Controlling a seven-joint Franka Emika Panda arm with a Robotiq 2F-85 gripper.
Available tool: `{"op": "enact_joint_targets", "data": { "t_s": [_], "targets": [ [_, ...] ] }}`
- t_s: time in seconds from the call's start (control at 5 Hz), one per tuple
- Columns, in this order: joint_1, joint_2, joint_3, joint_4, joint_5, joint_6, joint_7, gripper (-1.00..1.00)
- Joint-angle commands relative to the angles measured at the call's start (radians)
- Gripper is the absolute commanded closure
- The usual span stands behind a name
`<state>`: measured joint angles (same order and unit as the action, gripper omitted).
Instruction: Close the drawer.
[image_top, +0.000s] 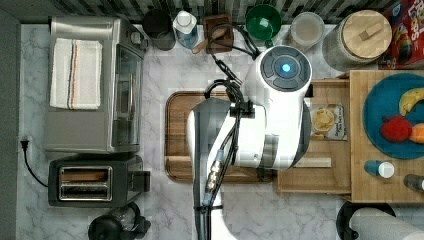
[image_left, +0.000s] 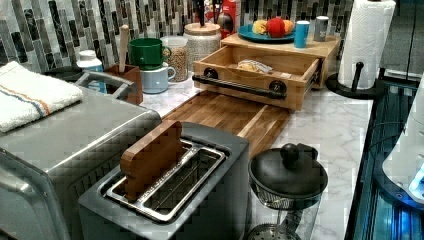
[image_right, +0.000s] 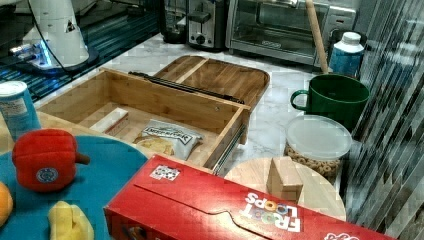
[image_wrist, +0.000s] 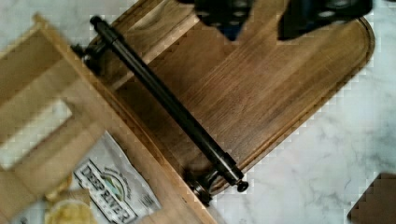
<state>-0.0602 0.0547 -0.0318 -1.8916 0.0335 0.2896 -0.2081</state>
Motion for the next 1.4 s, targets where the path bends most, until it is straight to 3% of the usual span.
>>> {"op": "enact_joint_targets", "data": {
  "t_s": [0.2,0.4,0.6,0.8,1.4],
  "targets": [
    [0.071,-0.100,0.060,-0.167,0.000,0.150,-0.279,-1.00],
    [0.079,-0.098,0.077,-0.186,0.025,0.180,-0.438,-1.00],
    [0.077,-0.079,0.098,-0.183,0.027,0.170,-0.513,1.00],
    [0.100,-0.042,0.100,-0.171,0.003,0.152,-0.508,1.00],
    [0.086,0.089,0.108,-0.285,-0.082,0.405,-0.603,1.00]
  ]
}}
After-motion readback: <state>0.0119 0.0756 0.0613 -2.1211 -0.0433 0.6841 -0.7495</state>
